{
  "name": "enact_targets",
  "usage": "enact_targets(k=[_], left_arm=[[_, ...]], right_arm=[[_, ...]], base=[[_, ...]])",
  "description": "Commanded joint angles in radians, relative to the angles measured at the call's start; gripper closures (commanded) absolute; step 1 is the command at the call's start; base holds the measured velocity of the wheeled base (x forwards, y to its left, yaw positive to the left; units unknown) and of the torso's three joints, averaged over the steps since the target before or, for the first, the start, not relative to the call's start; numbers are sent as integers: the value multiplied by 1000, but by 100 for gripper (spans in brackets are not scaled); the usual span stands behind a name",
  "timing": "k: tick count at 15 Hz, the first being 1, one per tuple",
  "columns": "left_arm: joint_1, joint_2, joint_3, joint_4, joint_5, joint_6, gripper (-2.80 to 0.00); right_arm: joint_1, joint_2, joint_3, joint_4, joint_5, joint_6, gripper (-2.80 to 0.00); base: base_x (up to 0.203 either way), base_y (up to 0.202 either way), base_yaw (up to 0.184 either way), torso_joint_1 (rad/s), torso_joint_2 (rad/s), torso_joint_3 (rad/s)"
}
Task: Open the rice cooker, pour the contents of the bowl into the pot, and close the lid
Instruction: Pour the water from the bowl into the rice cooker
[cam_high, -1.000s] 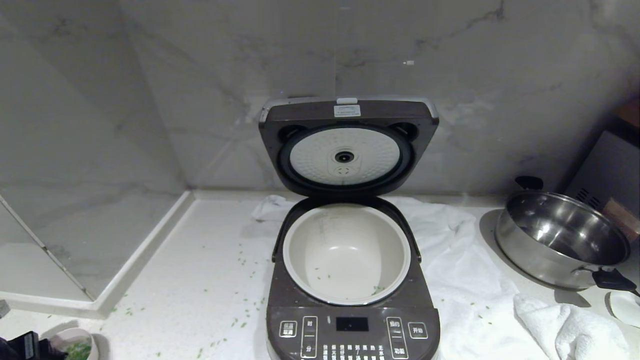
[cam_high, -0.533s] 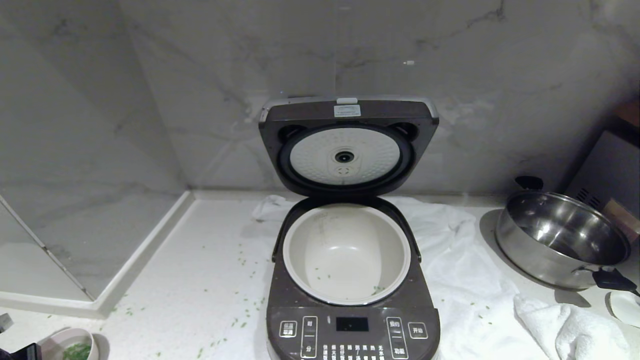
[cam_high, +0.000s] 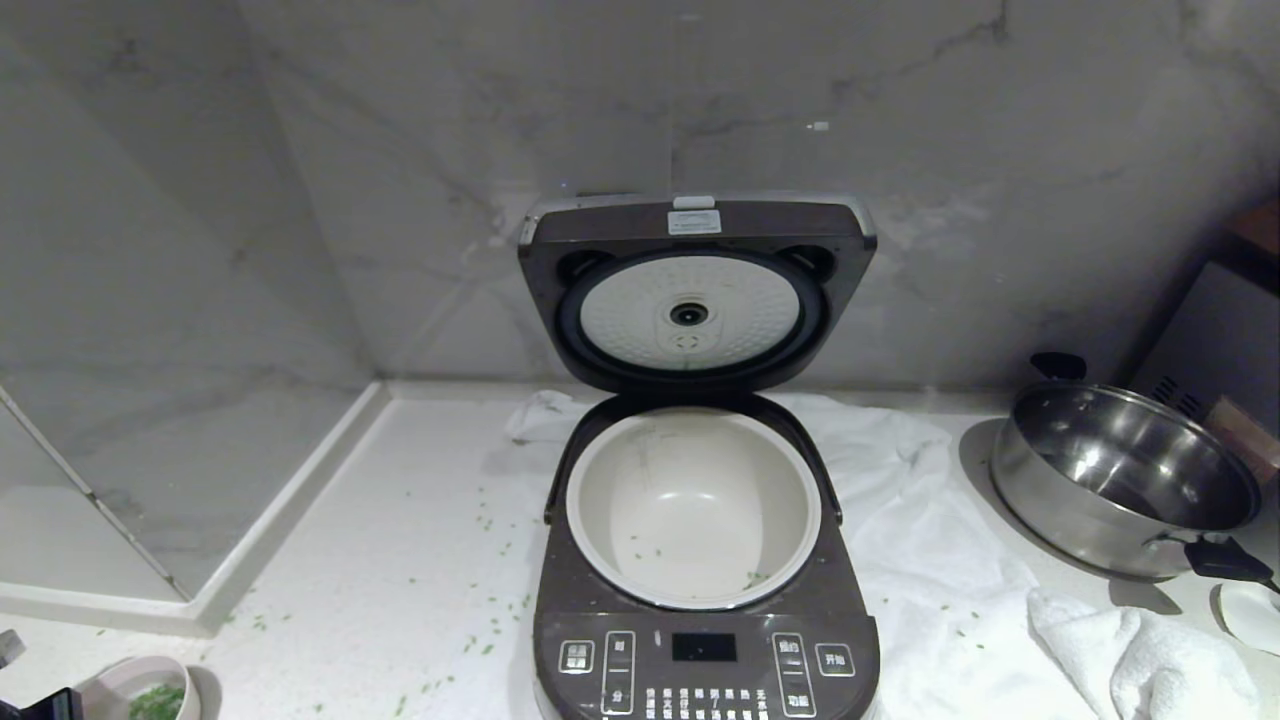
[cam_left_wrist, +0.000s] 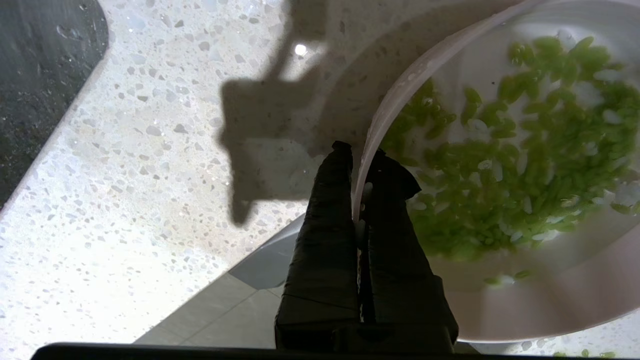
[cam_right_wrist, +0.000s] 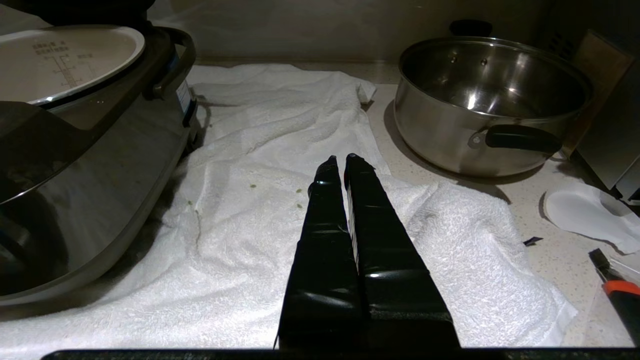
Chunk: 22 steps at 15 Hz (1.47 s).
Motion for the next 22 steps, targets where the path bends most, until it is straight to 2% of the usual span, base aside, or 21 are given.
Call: enact_targets(k=[1, 9, 19, 22], left_arm=[[-24, -13, 12, 9, -18, 1, 0], [-149, -84, 37, 84, -26, -2, 0], [-302, -236, 188, 102, -42, -19, 0], [-371, -267, 190, 117, -42, -60, 0]], right_arm=[[0, 0, 2, 0, 0, 0, 0], [1, 0, 2, 0, 0, 0, 0], [0, 0, 2, 0, 0, 0, 0], [1, 0, 2, 0, 1, 0, 0]], base=[[0, 0, 0, 0, 0, 0], [0, 0, 0, 0, 0, 0], [0, 0, 0, 0, 0, 0], [0, 0, 0, 0, 0, 0]])
